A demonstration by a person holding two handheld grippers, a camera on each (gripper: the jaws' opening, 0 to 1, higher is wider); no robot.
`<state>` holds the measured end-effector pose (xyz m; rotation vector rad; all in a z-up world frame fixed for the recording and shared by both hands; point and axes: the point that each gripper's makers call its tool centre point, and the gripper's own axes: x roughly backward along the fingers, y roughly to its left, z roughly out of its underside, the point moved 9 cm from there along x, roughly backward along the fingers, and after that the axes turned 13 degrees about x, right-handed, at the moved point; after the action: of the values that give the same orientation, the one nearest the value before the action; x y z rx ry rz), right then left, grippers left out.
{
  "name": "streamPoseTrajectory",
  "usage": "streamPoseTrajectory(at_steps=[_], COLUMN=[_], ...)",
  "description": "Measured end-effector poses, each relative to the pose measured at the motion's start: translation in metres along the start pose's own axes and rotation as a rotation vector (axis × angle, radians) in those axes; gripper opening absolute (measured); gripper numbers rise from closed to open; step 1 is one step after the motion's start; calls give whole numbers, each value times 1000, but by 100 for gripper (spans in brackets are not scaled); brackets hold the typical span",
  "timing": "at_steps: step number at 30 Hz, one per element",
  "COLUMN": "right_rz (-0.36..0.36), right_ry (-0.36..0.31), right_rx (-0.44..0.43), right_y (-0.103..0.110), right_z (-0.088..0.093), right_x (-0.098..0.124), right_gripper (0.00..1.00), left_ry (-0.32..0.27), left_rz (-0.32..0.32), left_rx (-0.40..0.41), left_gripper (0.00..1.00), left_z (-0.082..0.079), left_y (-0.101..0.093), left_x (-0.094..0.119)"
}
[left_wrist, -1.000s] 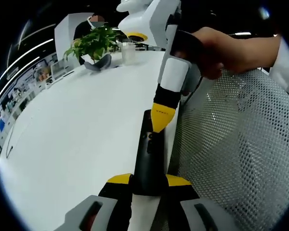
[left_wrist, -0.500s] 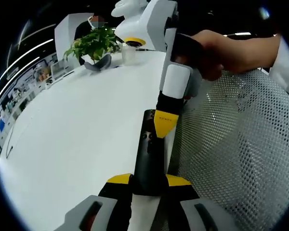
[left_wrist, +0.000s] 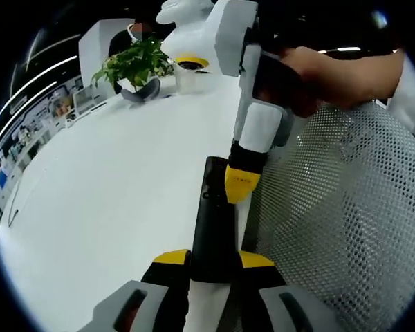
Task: Press the specified remote control buttons in sequence, fully releasing each button before pressing the next.
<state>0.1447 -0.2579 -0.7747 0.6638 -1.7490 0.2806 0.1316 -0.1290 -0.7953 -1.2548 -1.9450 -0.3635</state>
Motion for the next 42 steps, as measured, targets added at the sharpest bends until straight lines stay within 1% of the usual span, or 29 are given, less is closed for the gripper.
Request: streamPoseTrajectory(at_steps=[1, 2, 3, 4, 6, 7, 8, 9, 10, 13, 17, 21, 24, 26, 28, 33, 40, 42], right_rz=[18, 23, 12, 1, -42, -61, -77, -87, -95, -106, -138, -114, -107, -116, -138, -131, -150, -176], right_ry=[5, 12, 10, 5, -12, -10, 10, 26, 22, -50, -85, -114, -100, -107, -92, -98, -120, -134], right_rx=[39, 46, 32, 16, -62, -93, -116, -125, -129, -135, -134, -95, -72, -66, -67, -44, -81, -127], right_y=[3, 5, 6, 1, -1, -3, -5, -7, -7, -5, -3, -1, 0, 1, 3, 4, -1, -3], right_z=[-2, -2, -1, 1, 2, 3, 5, 7, 6, 2, 0, -2, -2, -2, -2, -3, -2, -1], right_x=[-1, -1, -1, 0, 0, 0, 0, -2, -3, 3, 4, 4, 2, 2, 1, 1, -1, -2], right_gripper=[0, 0, 0, 0, 0, 0, 0, 0, 0, 0, 0, 0, 0, 0, 0, 0, 0, 0], left_ry=[-4, -5, -5, -5, -4, -4, -4, -5, -5, -5, 2, 9, 16, 14, 15, 11, 2, 1], left_rz=[-3, -3, -3, -3, -3, -3, -3, -3, -3, -2, 0, 13, 21, 24, 23, 23, 20, 21], left_rx=[4, 3, 3, 1, 0, 0, -1, -3, -3, -7, -14, -29, -49, -37, -42, -41, -33, -32], left_gripper=[24, 24, 24, 24, 24, 24, 24, 24, 24, 24, 24, 24, 24, 24, 24, 24, 25, 25], left_z=[0, 0, 0, 0, 0, 0, 0, 0, 0, 0, 0, 0, 0, 0, 0, 0, 0, 0], left_y=[1, 2, 2, 1, 1, 1, 1, 1, 1, 1, 0, -2, -4, -3, -3, -3, -2, -2], left_x=[0, 1, 1, 1, 1, 1, 1, 1, 1, 1, 1, 0, 0, 0, 0, -1, -2, -2])
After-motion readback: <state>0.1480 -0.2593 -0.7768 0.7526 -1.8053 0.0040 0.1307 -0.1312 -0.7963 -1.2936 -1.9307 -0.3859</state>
